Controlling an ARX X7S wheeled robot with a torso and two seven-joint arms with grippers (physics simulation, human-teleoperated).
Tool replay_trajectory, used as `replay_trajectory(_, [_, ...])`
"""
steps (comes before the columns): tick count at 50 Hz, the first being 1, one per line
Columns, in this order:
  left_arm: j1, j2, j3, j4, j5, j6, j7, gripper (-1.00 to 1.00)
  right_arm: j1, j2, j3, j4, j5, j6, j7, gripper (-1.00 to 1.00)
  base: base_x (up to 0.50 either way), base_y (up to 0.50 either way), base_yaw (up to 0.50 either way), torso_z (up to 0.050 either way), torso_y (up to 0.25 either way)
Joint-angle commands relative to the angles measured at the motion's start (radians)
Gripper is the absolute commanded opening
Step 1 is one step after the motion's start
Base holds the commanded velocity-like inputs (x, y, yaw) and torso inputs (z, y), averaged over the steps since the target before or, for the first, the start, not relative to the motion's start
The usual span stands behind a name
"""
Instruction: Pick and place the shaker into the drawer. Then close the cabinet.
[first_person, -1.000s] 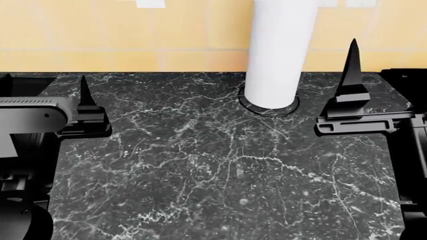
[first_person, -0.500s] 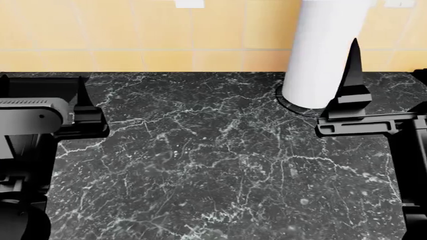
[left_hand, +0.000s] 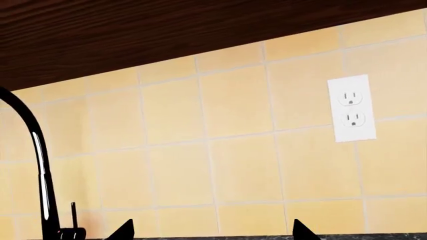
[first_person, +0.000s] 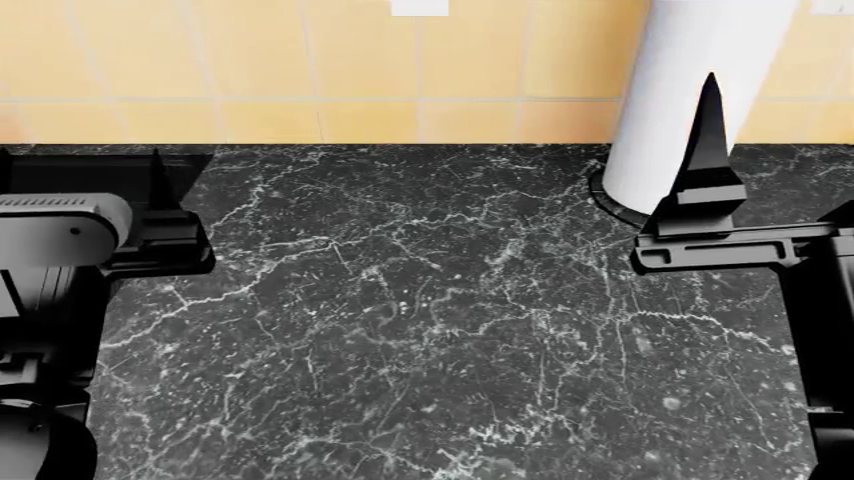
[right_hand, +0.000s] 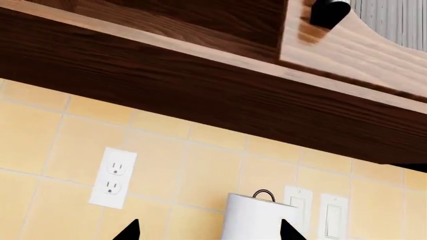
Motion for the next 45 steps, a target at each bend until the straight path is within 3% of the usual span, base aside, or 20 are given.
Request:
replay_trajectory(1, [0.013,0.011,-0.012,-0.050,-0.003,0.069,0.016,1.00,0.012,-0.006,-0.008,0.043,0.020,-0.011,-0.016,1.00,0.01,0.00,0.00,0.000,0.000])
replay_trajectory(29, [0.042,0.009,-0.025,-0.070,-0.010,0.111,0.016,1.00,-0.006,0.003,-0.018,0.044,0.008,-0.037,-0.015,1.00,0.02,0.13,0.00,0.000,0.000])
replay_trajectory(45, [0.157,0.012,-0.248,-0.004,-0.098,0.183,0.075,1.00,0.043,0.002,-0.035,0.045,0.047,-0.015,0.000,1.00,0.00,0.00,0.00,0.000,0.000])
